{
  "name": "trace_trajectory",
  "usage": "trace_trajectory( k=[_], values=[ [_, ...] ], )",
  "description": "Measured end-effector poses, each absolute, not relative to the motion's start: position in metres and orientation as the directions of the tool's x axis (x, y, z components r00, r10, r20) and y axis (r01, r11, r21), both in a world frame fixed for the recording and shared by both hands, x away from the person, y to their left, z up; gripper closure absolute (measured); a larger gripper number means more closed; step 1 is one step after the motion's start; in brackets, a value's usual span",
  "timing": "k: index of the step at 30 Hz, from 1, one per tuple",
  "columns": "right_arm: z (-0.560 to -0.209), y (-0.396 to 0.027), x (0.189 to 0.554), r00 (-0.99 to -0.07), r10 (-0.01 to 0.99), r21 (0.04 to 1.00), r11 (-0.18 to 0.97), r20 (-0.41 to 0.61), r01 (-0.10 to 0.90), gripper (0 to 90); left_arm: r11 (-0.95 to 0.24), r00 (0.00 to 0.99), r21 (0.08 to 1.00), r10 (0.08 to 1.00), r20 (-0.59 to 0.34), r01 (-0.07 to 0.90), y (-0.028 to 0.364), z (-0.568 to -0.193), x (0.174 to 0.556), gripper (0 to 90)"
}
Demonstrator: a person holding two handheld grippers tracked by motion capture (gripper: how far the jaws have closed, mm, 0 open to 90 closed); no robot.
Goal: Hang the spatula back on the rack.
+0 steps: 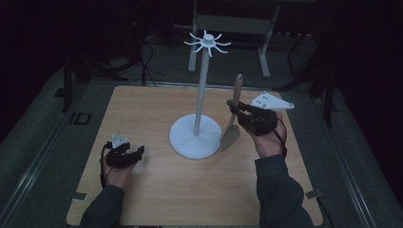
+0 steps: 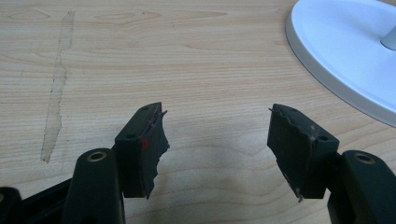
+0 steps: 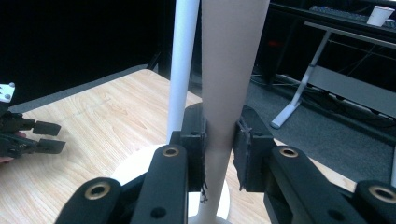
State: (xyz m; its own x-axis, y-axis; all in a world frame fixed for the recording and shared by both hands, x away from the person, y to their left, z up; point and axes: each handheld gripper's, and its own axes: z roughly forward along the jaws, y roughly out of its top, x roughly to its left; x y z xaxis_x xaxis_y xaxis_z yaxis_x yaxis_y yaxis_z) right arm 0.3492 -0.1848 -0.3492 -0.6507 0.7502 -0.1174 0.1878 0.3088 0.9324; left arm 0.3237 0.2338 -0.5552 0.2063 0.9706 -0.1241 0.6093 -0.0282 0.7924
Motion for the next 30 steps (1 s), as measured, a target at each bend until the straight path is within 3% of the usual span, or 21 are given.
trace_trajectory(
  k=[30],
  values=[
    [-0.325, -0.172, 0.373, -0.686, 0.723, 0.936, 0.292, -0.082, 0.197, 75.6, -0.029, 0.21, 0.795, 0.969, -0.126, 0.606, 0.233, -0.554, 0.324, 36.7]
  ],
)
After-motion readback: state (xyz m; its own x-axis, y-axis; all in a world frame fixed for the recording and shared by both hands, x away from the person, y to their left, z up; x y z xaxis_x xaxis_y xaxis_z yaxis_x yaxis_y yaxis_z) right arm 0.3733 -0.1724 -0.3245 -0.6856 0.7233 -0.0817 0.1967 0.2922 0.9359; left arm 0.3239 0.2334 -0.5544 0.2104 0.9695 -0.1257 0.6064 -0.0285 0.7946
